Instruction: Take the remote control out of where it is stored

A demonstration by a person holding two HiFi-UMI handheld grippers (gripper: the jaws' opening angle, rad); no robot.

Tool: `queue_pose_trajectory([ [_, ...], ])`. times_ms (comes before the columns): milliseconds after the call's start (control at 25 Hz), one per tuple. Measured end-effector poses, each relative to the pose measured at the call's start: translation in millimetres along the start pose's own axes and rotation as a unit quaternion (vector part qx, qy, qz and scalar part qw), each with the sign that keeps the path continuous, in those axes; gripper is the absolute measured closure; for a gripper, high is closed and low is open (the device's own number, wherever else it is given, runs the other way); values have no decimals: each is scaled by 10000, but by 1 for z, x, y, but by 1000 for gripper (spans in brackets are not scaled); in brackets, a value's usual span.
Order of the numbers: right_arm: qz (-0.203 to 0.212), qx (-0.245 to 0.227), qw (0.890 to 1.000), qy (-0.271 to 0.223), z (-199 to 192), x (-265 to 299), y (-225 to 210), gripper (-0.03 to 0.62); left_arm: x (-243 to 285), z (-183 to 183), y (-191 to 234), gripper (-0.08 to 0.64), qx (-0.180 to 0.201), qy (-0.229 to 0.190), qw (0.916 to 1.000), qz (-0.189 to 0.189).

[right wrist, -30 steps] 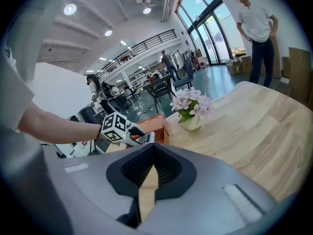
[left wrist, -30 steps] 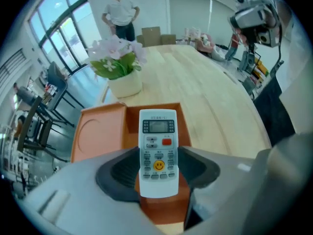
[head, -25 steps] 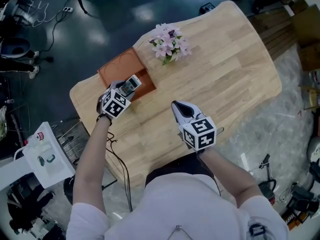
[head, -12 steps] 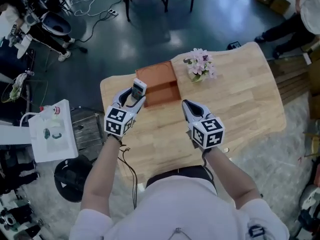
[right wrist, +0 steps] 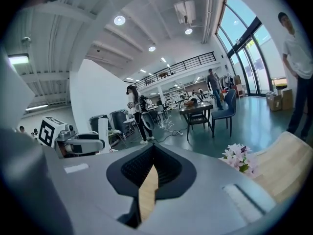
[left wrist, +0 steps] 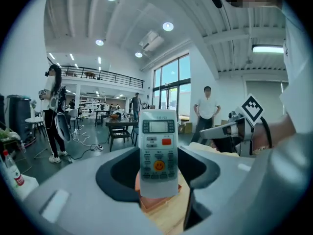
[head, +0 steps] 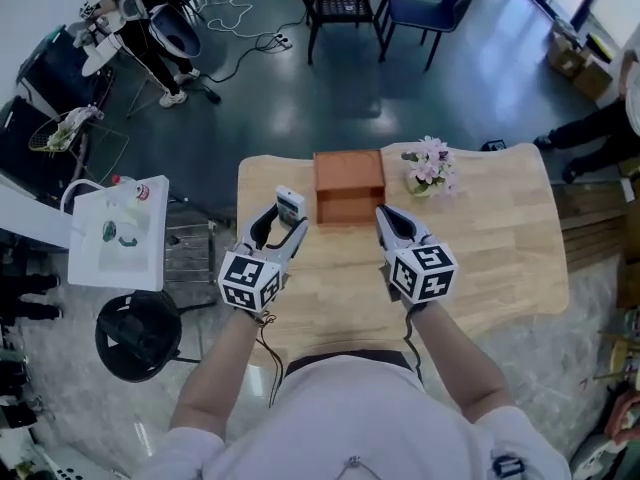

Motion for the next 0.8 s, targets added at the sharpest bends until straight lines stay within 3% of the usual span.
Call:
queue_pose_trajectory([
  [280, 158, -124, 9998, -58, 5, 0, 16, 565, -20, 12, -9, 314, -318, -480, 9977, 366],
  [800, 138, -182, 9996, -140, 13, -2, 14, 565, -17, 16, -20, 314, -458, -529, 9967, 401],
])
Point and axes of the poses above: the fingertips, and each gripper's own axes: x forward along the fingers, y to its left, z out of its top, the point moved 3 cm from there along -x, backward along the fingers, and after that the axes turned 5 degrees about -y, right-handed, at the moved point
